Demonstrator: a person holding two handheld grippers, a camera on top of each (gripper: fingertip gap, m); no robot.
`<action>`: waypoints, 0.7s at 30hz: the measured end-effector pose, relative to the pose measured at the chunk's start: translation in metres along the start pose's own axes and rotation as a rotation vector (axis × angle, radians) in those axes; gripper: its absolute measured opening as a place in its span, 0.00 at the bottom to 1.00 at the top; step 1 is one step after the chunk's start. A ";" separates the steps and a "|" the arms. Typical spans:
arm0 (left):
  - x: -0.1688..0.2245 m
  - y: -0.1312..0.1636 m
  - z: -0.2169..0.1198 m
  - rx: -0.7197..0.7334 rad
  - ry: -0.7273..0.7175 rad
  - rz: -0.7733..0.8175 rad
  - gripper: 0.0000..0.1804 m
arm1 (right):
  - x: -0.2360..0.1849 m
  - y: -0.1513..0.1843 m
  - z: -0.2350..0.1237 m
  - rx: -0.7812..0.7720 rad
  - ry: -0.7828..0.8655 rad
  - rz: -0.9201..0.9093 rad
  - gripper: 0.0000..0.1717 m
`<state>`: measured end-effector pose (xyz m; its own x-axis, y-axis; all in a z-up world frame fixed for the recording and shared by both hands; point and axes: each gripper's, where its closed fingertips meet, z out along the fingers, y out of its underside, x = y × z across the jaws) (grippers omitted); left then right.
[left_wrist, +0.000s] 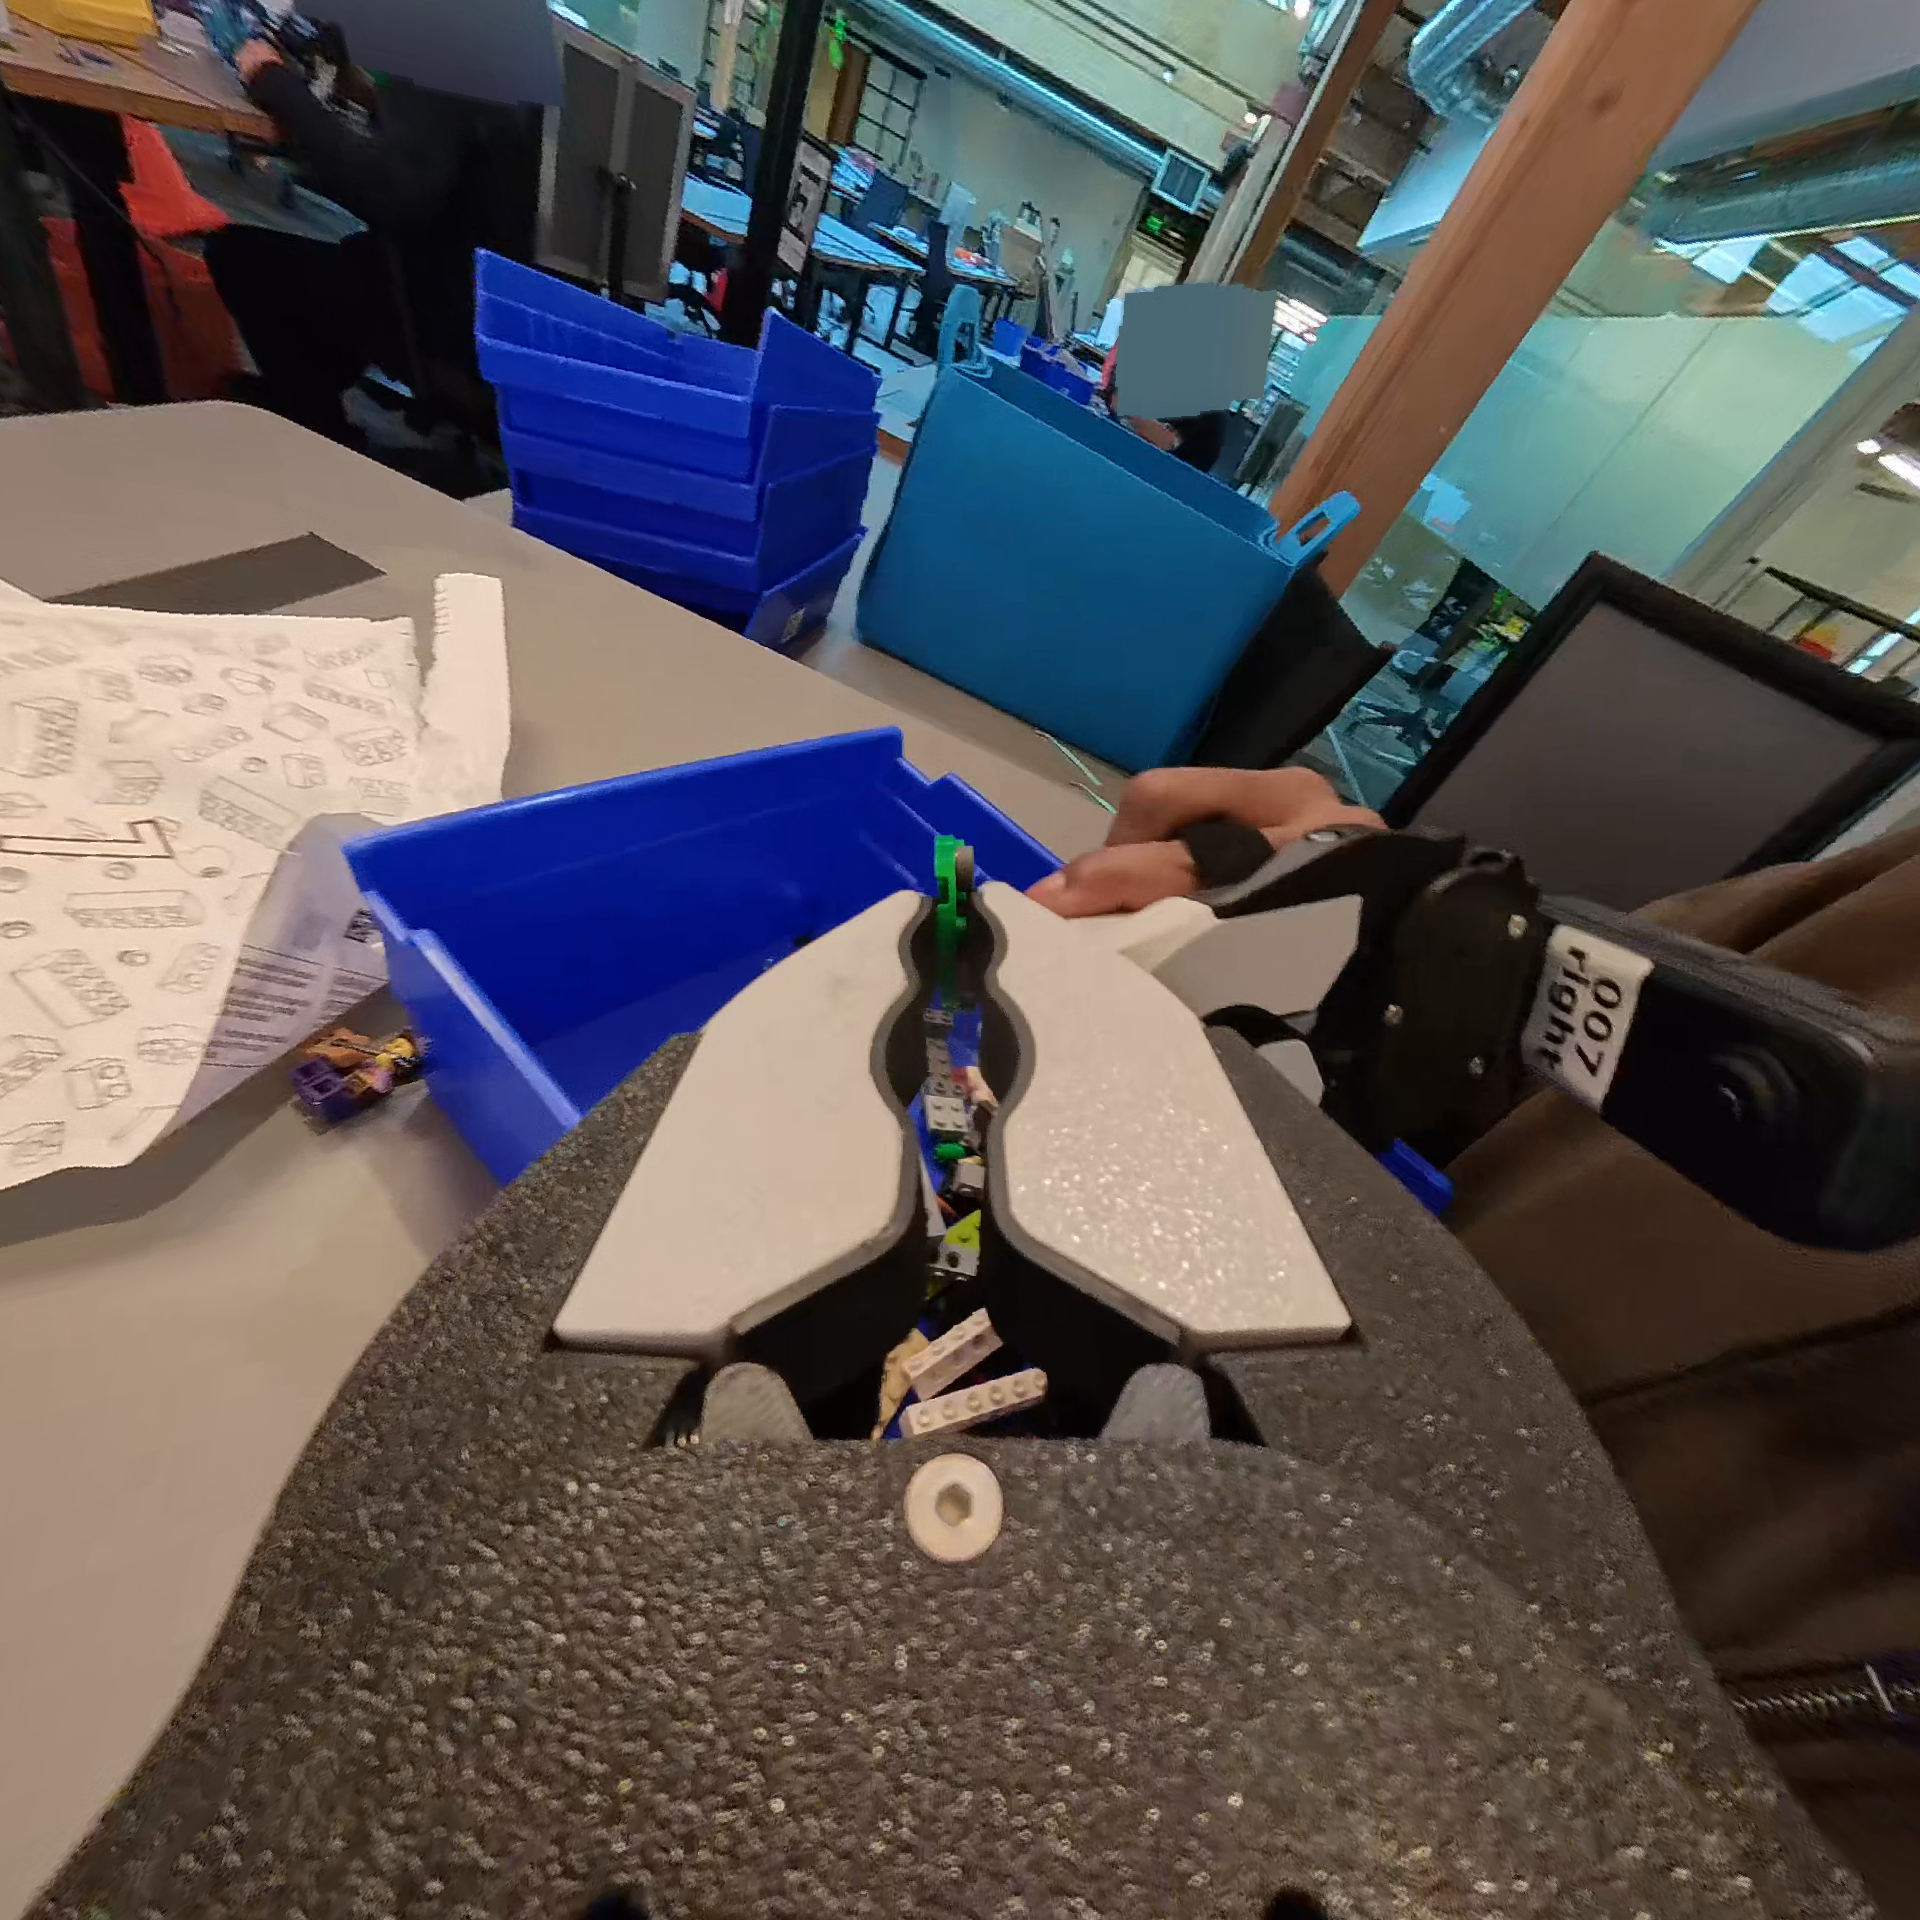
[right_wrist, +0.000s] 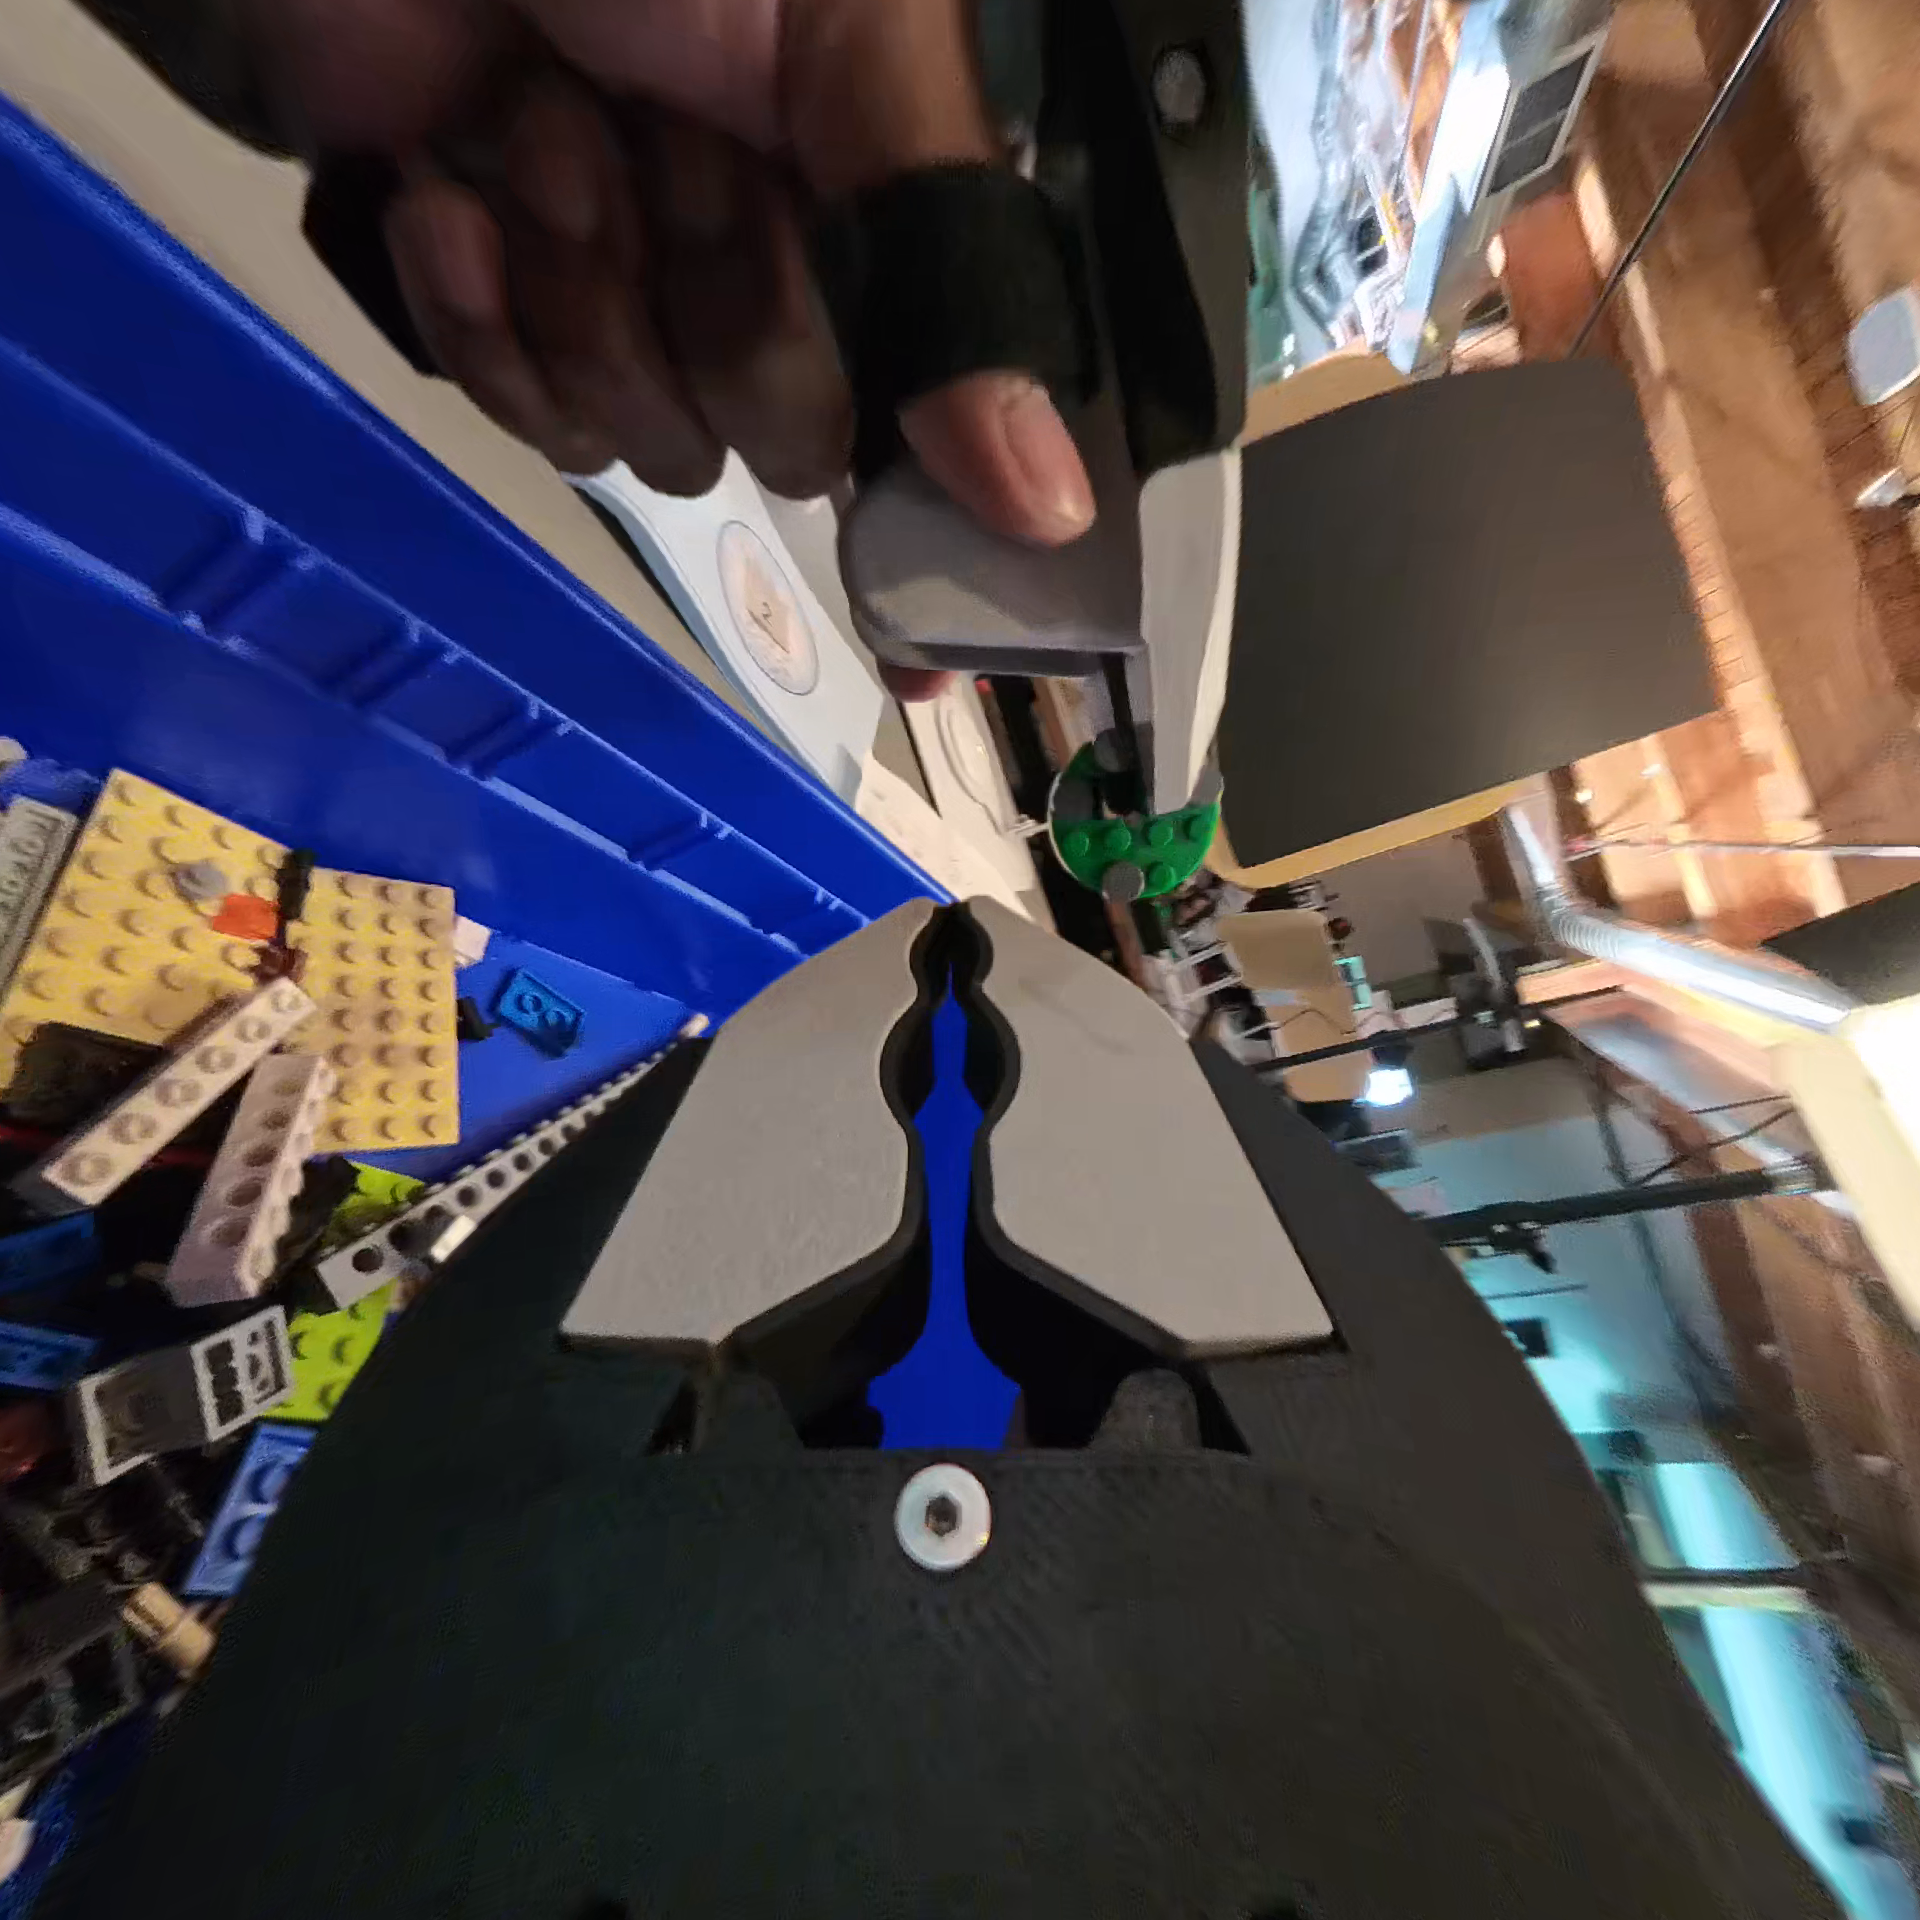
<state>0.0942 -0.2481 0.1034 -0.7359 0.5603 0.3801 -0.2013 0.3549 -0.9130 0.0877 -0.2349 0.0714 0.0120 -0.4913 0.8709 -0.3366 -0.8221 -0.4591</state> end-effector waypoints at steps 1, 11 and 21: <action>0.001 0.002 0.002 -0.009 0.010 -0.007 0.03 | 0.002 0.001 0.000 -0.001 -0.004 0.022 0.00; 0.008 0.007 0.002 -0.035 0.126 -0.142 0.02 | 0.028 -0.002 -0.007 0.064 0.066 0.127 0.14; 0.026 0.010 0.003 -0.063 0.250 -0.182 0.07 | 0.025 -0.008 -0.005 0.085 0.004 0.128 0.20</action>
<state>0.0707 -0.2324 0.1033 -0.5084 0.6472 0.5681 -0.2684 0.5077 -0.8186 0.0862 -0.2393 0.0976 -0.0299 -0.5925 0.8050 -0.2547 -0.7743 -0.5793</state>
